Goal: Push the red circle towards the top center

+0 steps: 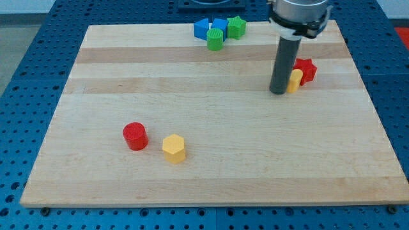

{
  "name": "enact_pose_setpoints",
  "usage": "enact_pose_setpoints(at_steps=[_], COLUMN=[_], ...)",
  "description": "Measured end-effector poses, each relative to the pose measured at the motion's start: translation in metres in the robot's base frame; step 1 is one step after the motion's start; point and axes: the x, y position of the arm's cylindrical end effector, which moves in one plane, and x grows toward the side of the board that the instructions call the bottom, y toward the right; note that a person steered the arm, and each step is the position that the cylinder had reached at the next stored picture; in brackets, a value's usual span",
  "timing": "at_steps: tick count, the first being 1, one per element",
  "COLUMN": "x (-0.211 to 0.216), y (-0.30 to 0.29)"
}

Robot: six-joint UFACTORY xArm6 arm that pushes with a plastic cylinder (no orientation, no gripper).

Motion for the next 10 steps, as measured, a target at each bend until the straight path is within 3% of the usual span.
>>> enact_pose_setpoints(at_steps=[1, 3, 4, 6, 7, 8, 9, 10], x=[-0.002, -0.019, 0.008, 0.019, 0.076, 0.131, 0.145, 0.129], y=[0.020, -0.025, -0.083, -0.315, -0.416, -0.421, -0.351, -0.264])
